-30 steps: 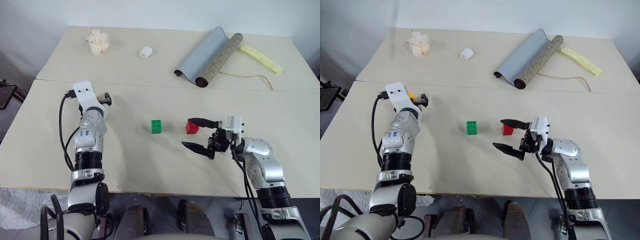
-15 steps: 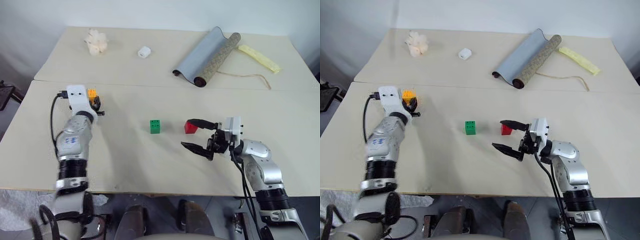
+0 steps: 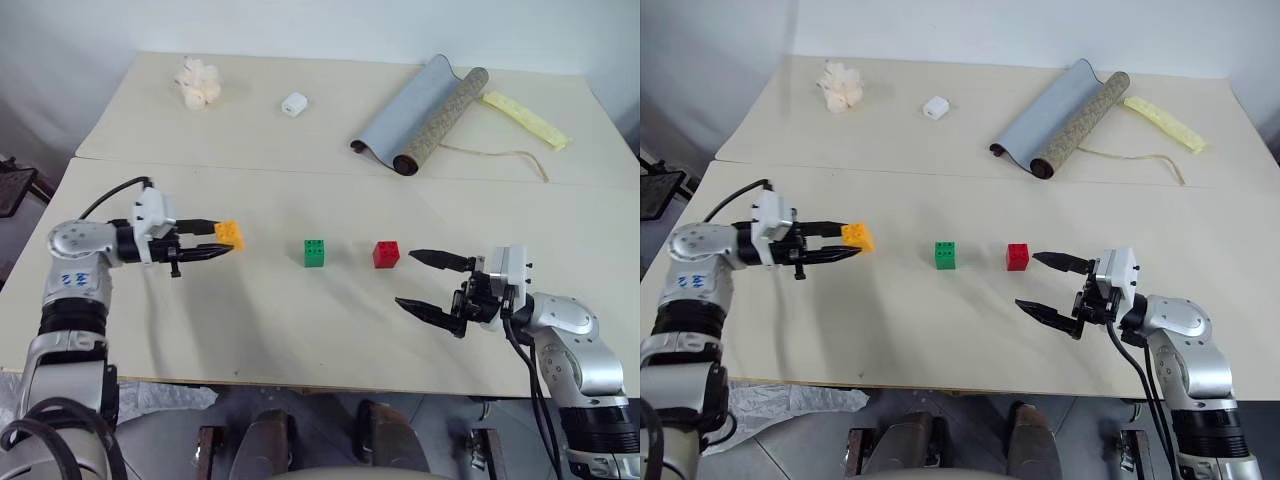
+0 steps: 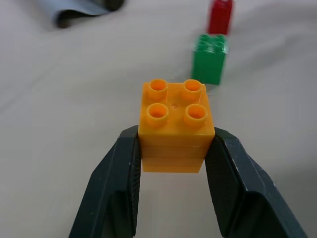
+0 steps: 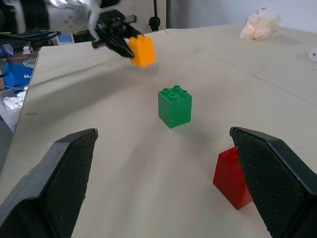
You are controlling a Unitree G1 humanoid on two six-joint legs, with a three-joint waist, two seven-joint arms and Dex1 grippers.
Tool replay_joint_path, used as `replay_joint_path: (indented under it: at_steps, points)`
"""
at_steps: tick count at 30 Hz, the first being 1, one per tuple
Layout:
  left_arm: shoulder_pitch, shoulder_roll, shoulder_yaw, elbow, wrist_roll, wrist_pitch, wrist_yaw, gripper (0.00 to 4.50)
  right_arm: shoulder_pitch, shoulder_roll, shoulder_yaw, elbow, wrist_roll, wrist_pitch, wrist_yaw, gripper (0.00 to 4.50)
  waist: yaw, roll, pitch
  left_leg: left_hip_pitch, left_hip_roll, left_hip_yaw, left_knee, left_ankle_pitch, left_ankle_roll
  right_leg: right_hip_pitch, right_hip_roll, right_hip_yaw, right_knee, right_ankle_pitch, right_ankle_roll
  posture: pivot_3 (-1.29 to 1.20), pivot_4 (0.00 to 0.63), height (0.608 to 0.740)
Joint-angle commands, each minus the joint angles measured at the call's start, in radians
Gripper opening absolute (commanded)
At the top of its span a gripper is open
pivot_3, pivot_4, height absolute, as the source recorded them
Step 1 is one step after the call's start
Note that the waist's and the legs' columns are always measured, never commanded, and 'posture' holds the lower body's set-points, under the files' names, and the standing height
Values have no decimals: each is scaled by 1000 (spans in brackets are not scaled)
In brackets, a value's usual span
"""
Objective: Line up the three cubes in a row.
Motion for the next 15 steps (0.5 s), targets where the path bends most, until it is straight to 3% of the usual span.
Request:
replay_joint_path:
  at_steps: [1,9,15]
  points:
    - [-65,-19,-42,162,88,-129,-12,1473,33,-19,-38,-72,25,11,-24,4500,-4,0,0,0,0,0,0,0,0,0,0,0,0,0,0,0,150,740]
    - [-177,-67,-50,326,165,-195,20,1473,81,-30,-68,-114,32,23,-45,4500,-2,0,0,0,0,1,1,0,1,0,-1,0,2,0,0,0,150,740]
    - [-198,-49,-24,340,169,-196,5,3354,96,-32,-67,-122,34,20,-50,4500,-4,-1,0,-1,0,1,1,0,1,-1,-1,0,2,0,0,0,150,740]
